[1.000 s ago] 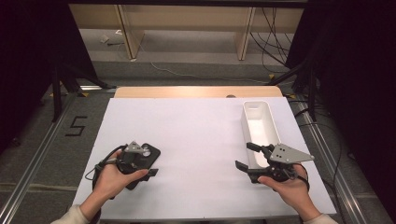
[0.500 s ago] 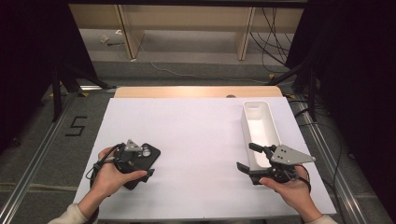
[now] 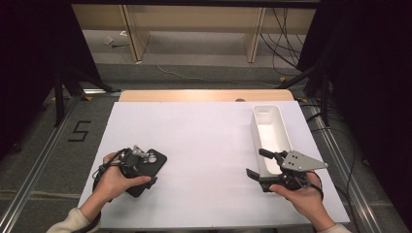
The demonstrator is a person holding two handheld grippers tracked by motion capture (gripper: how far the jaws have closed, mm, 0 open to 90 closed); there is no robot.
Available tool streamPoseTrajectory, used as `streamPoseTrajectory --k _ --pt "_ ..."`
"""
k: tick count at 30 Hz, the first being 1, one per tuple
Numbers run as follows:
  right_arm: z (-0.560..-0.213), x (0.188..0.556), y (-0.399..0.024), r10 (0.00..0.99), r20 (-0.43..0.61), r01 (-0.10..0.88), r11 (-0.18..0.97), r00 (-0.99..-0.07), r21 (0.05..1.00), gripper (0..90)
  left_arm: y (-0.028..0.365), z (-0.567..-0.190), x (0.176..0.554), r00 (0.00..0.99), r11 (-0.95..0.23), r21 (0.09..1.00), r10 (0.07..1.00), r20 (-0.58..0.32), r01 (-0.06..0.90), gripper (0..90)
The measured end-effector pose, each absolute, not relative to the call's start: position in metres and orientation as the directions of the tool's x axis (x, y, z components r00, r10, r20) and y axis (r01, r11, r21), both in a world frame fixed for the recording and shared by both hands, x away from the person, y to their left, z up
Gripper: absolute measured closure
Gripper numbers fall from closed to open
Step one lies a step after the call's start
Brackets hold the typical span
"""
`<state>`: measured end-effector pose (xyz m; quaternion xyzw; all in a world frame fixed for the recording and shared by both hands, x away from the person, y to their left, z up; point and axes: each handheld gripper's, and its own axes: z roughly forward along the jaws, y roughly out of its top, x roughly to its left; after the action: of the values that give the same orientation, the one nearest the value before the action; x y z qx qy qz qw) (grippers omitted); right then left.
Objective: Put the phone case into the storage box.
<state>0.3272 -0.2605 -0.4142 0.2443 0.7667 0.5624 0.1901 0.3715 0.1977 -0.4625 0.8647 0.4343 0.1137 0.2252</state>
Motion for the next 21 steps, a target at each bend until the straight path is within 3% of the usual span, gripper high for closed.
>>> streamPoseTrajectory --k 21 --pt "-0.4143 0.3271 -0.2598 0.586 -0.018 0.16 0.25 -0.81 0.955 22.2 0.2056 -0.4716 0.3806 0.575 -0.524 0.411 0.818 -0.002 0.746 6.1"
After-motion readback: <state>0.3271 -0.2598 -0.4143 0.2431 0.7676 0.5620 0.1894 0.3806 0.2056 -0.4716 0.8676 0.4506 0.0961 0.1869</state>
